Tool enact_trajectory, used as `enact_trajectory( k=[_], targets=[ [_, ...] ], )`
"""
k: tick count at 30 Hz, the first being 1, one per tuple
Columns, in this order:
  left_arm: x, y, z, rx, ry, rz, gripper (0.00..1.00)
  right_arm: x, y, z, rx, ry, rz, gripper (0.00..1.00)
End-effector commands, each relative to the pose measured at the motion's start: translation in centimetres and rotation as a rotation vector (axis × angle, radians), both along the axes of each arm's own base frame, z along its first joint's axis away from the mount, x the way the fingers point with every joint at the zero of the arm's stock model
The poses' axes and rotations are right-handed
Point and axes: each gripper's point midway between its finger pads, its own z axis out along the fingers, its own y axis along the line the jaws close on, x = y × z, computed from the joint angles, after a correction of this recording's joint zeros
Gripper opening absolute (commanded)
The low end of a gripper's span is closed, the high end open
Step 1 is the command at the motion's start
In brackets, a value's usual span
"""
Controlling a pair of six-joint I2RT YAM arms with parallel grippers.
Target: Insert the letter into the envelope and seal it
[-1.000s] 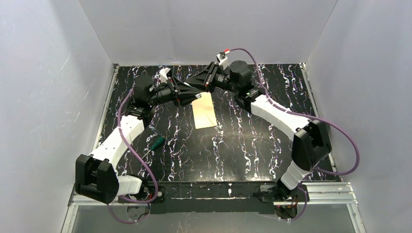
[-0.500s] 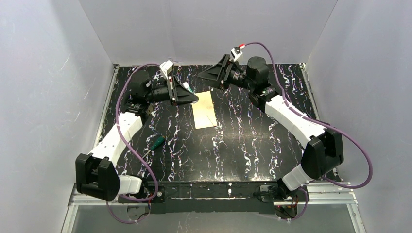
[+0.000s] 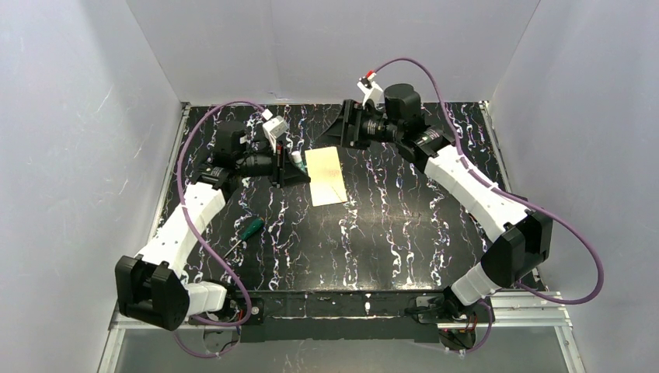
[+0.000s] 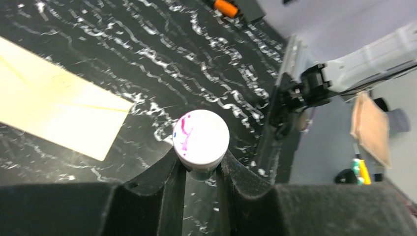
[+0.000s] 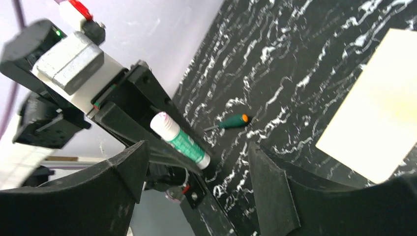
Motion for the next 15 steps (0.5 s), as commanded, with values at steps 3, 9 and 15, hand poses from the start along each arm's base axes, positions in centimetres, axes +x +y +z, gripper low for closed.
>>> enact_trajectory(
  k=[3, 9, 15],
  targets=[
    [0.0, 0.9, -3.8, 0.227, -0.118, -0.022, 0.00, -1.7, 0.3, -0.2, -0.105, -0.086, 0.054, 0.80],
    [-0.3, 0.6, -4.9, 0.303, -0.147, -0.058, 0.00, -2.9, 2.1, -1.4, -0.134, -0.044, 0.081, 0.80],
    [-0.5, 0.2, -4.6, 0.313, -0.177, -0.070, 0.00, -3.1, 3.1, -2.8, -0.174, -0.017, 0.060, 0.70]
  ],
)
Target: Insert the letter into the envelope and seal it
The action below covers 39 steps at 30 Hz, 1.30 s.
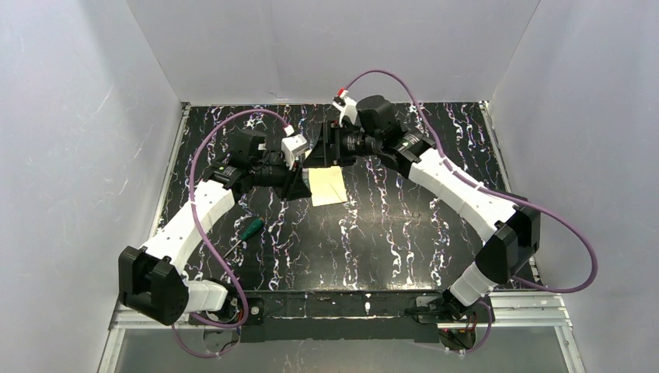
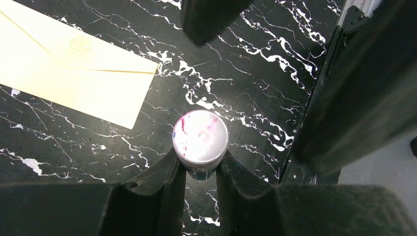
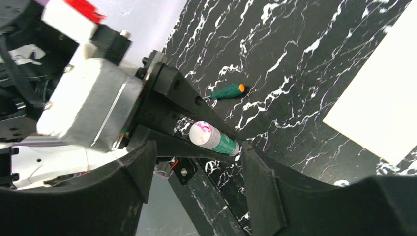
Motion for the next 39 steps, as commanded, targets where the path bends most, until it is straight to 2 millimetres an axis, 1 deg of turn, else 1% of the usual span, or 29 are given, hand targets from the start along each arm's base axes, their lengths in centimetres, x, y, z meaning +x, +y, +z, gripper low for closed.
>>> enact_trajectory(
  k=[1, 3, 6, 13, 20, 23, 26, 29, 33, 37, 38, 39],
  targets=[
    [0.1, -0.1, 1.6, 0.009, -0.078, -0.029, 0.00, 0.5, 0.6, 0.8, -0.011, -0.031, -0.023, 0.68],
    [0.0, -0.2, 1.7, 0.007, -0.085, -0.034, 0.00, 0.2, 0.9, 0.7, -0.008, -0.024, -0.009, 0.66],
    [-0.1, -0.2, 2.0, 0.002, -0.094, -0.038, 0.00, -0.2, 1.4, 0.5, 0.001, -0.009, 0.013, 0.67],
    [-0.4, -0.7, 3.5, -0.041, -0.100, -0.047, 0.00, -0.8, 2.1, -0.3, 0.017, 0.020, 0.018, 0.67],
    [-0.7, -1.1, 5.1, -0.089, -0.118, -0.052, 0.00, -0.8, 1.6, -2.4, -0.038, 0.057, -0.002, 0.65],
    [-0.7, -1.1, 5.6, -0.095, -0.127, -0.045, 0.00, -0.2, 0.7, -3.0, -0.083, 0.054, -0.060, 0.58],
    [-0.8, -0.9, 5.5, -0.089, -0.124, -0.039, 0.00, 0.4, -0.3, -2.9, -0.113, 0.033, -0.125, 0.45],
    [-1.0, -0.8, 5.4, -0.085, -0.118, -0.036, 0.00, 0.6, -0.8, -3.1, -0.132, 0.042, -0.155, 0.36],
    [-0.9, -0.6, 5.2, -0.074, -0.113, -0.015, 0.00, 0.6, -1.2, -3.8, -0.162, 0.081, -0.188, 0.33],
    [-0.3, -0.2, 4.9, -0.057, -0.123, 0.028, 0.00, 0.4, -1.4, -4.0, -0.173, 0.110, -0.199, 0.29],
    [0.0, 0.0, 4.8, -0.047, -0.130, 0.049, 0.00, 0.4, -1.4, -4.0, -0.180, 0.119, -0.203, 0.26],
    [0.3, 0.2, 4.7, -0.041, -0.137, 0.067, 0.00, 0.3, -1.5, -4.0, -0.181, 0.122, -0.201, 0.21]
  ],
)
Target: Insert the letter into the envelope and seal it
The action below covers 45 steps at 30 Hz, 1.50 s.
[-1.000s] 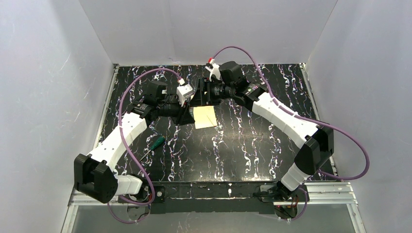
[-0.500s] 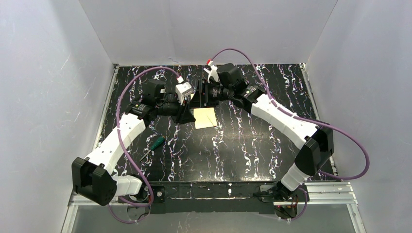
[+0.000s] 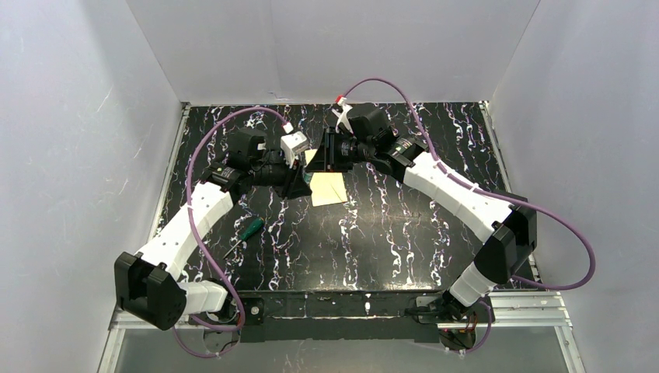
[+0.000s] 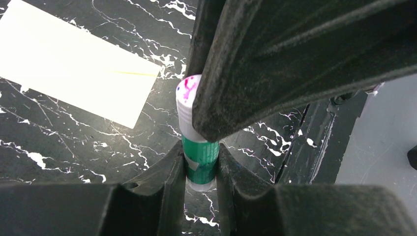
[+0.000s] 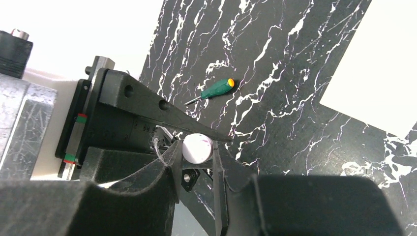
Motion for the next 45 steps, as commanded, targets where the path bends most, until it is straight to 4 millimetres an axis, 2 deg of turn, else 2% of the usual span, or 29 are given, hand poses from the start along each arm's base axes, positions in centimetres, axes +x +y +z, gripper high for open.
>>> enact_trajectory(
  k=[1, 3, 8, 12, 19, 21, 24, 25, 27, 28, 29, 30, 32, 33, 35, 37, 39, 41, 45],
  targets=[
    [0.6, 0.4, 3.3, -0.042, -0.128, 0.048, 0.00, 0.7, -2.2, -1.5, -0.102, 0.044, -0.082, 0.14],
    [1.1, 0.5, 3.6, -0.049, -0.136, 0.089, 0.00, 0.4, -2.0, -2.0, -0.106, 0.060, -0.061, 0.01],
    [2.7, -0.2, 6.2, -0.152, -0.121, 0.189, 0.00, -1.1, -1.2, -4.6, -0.107, 0.099, 0.054, 0.01],
    [4.8, -0.2, 8.2, -0.178, -0.183, 0.256, 0.00, -2.5, -1.1, -6.5, -0.114, 0.135, 0.121, 0.01],
    [8.0, -0.1, 9.4, -0.159, -0.211, 0.323, 0.00, -4.7, -0.1, -9.0, -0.110, 0.203, 0.231, 0.01],
    [8.7, -0.4, 9.4, -0.168, -0.195, 0.330, 0.00, -5.0, 0.3, -9.1, -0.100, 0.207, 0.256, 0.01],
    [9.3, -0.2, 9.2, -0.171, -0.191, 0.361, 0.00, -4.7, 0.1, -9.0, -0.117, 0.197, 0.245, 0.01],
    [9.2, -0.1, 9.0, -0.170, -0.179, 0.363, 0.00, -3.9, -0.2, -8.7, -0.130, 0.175, 0.206, 0.01],
    [8.7, 0.4, 7.7, -0.150, -0.132, 0.361, 0.00, -1.3, -1.1, -7.3, -0.116, 0.155, 0.113, 0.01],
    [8.1, 0.5, 6.7, -0.136, -0.103, 0.348, 0.00, 0.2, -1.6, -6.2, -0.091, 0.148, 0.070, 0.15],
    [7.4, 0.6, 5.5, -0.115, -0.067, 0.338, 0.00, 1.8, -2.3, -4.9, -0.065, 0.130, 0.026, 0.36],
    [6.6, 0.8, 4.2, -0.093, -0.026, 0.336, 0.00, 3.1, -2.7, -3.1, -0.030, 0.087, -0.011, 0.50],
    [4.8, 1.4, 0.8, -0.043, 0.076, 0.336, 0.00, 5.8, -3.5, 0.6, 0.060, -0.007, -0.086, 0.73],
    [4.1, 1.6, -0.5, -0.027, 0.123, 0.343, 0.00, 6.6, -3.9, 1.8, 0.101, -0.012, -0.114, 0.78],
    [2.8, 2.0, -2.7, 0.004, 0.210, 0.358, 0.00, 8.1, -5.1, 3.7, 0.179, 0.002, -0.154, 0.82],
    [2.2, 2.4, -4.2, 0.025, 0.262, 0.391, 0.00, 8.5, -6.0, 4.9, 0.235, 0.003, -0.179, 0.83],
    [2.1, 3.1, -5.4, 0.052, 0.301, 0.451, 0.00, 8.5, -7.0, 5.2, 0.239, -0.010, -0.208, 0.85],
    [2.2, 3.5, -6.9, 0.090, 0.368, 0.512, 0.00, 8.3, -8.0, 4.0, 0.196, 0.000, -0.232, 0.85],
    [3.1, 4.7, -9.3, 0.174, 0.444, 0.635, 0.00, 7.7, -9.3, -0.1, 0.068, 0.064, -0.253, 0.82]
  ],
)
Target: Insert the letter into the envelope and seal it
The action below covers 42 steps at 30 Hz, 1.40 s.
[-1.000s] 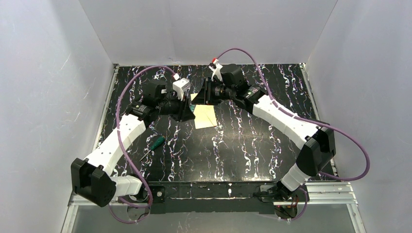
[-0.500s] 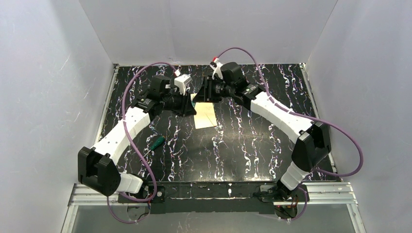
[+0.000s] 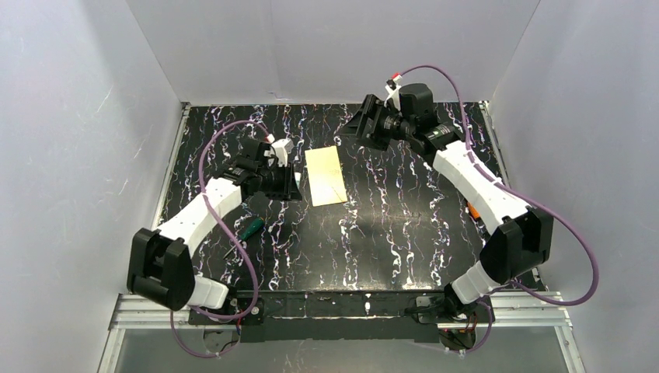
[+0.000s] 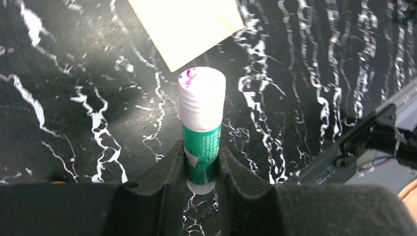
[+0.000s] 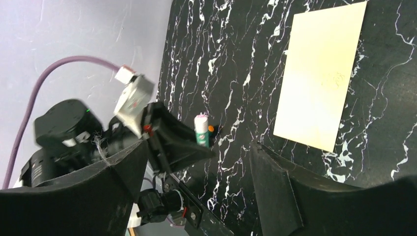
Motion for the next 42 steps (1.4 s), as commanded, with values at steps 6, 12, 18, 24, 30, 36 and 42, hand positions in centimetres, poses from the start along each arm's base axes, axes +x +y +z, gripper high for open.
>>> enact_trajectory(
  k=[6, 12, 18, 24, 30, 36, 42],
  targets=[
    [3.6, 3.4, -4.5, 0.237, 0.155, 0.313, 0.03, -1.9, -1.5, -3.4, -0.107, 0.064, -0.005, 0.76],
    [5.7, 4.4, -8.0, 0.385, 0.220, 0.387, 0.05, -1.9, -2.6, -4.2, -0.161, 0.072, -0.023, 0.76],
    [5.8, 4.7, -10.3, 0.446, 0.274, 0.407, 0.15, -2.1, -3.9, -5.4, -0.204, 0.093, -0.033, 0.76],
    [4.7, 3.8, -10.0, 0.424, 0.342, 0.383, 0.31, -3.0, -5.6, -7.2, -0.215, 0.182, -0.049, 0.76],
    [4.1, 3.9, -9.8, 0.432, 0.363, 0.387, 0.48, -3.1, -6.7, -7.8, -0.188, 0.210, -0.059, 0.77],
    [5.1, 4.1, -5.2, 0.397, 0.261, 0.408, 0.65, -3.6, -7.6, -6.0, -0.217, 0.168, -0.036, 0.78],
    [5.0, 5.1, 5.7, 0.253, 0.018, 0.502, 0.98, -3.8, -12.1, -5.0, -0.396, 0.069, -0.187, 0.98]
  ],
)
